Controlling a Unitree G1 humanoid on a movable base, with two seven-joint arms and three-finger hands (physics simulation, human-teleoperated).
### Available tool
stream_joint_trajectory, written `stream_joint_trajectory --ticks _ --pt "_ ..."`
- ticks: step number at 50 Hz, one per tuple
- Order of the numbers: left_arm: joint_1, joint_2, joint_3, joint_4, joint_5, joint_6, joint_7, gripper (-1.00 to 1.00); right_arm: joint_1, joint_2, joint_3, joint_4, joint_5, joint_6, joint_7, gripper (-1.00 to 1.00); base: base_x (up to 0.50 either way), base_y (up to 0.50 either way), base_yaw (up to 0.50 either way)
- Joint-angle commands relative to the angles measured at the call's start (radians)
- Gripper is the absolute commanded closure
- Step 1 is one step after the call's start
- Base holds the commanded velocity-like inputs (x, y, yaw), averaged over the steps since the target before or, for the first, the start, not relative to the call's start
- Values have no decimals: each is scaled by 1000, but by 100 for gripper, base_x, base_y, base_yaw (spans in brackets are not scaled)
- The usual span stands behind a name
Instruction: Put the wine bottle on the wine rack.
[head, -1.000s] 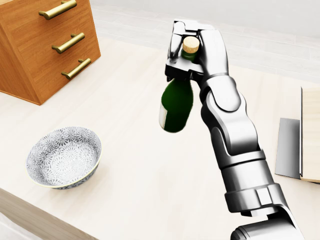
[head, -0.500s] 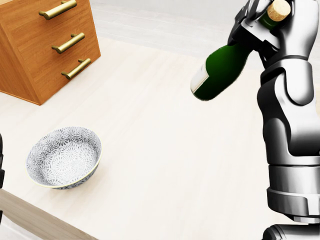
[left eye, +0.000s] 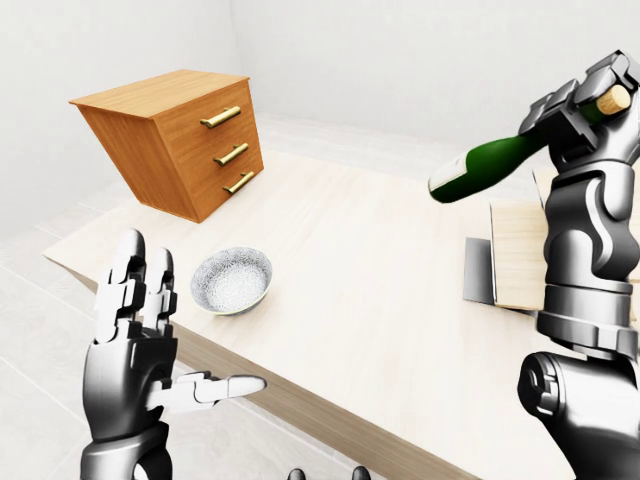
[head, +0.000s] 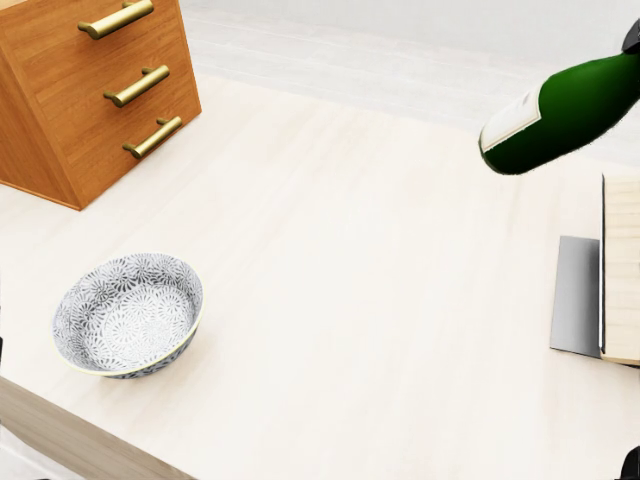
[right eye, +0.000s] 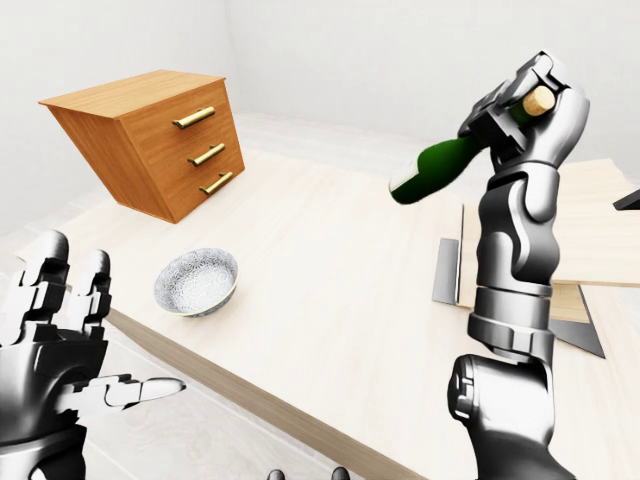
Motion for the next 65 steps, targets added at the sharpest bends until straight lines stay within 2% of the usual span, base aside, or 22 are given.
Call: stream_joint_trajectory --ticks 1,13,18,34,39,41,54,56,65 --pt "1 -1 -1 -9 -2 0 3 -100 6 -124 -61 82 82 0 -11 100 0 0 0" --pt "-11 0 12 -29 -11 0 10 -100 -24 -213 -69 189 129 0 10 100 0 0 0" --pt "-18 1 14 -35 -12 0 11 -100 -74 -260 -58 294 118 0 33 100 0 0 0" --pt "-23 2 28 -45 -18 0 8 -100 -146 -336 -67 414 152 0 21 100 0 0 0" --pt "-23 -1 32 -48 -23 0 6 -100 -121 -338 -82 376 184 0 8 100 0 0 0" --pt "-21 -4 30 -49 -23 0 5 -100 -62 -323 -109 286 217 0 -16 100 0 0 0" --pt "-22 -5 31 -49 -23 0 4 -100 -50 -329 -99 271 243 0 -31 100 0 0 0" --pt "-20 -4 41 -50 -30 0 0 -100 -79 -350 -87 314 224 0 -43 100 0 0 0" --pt "-8 -17 72 -22 -48 0 -18 -100 -226 -424 -32 483 199 0 36 100 0 0 0"
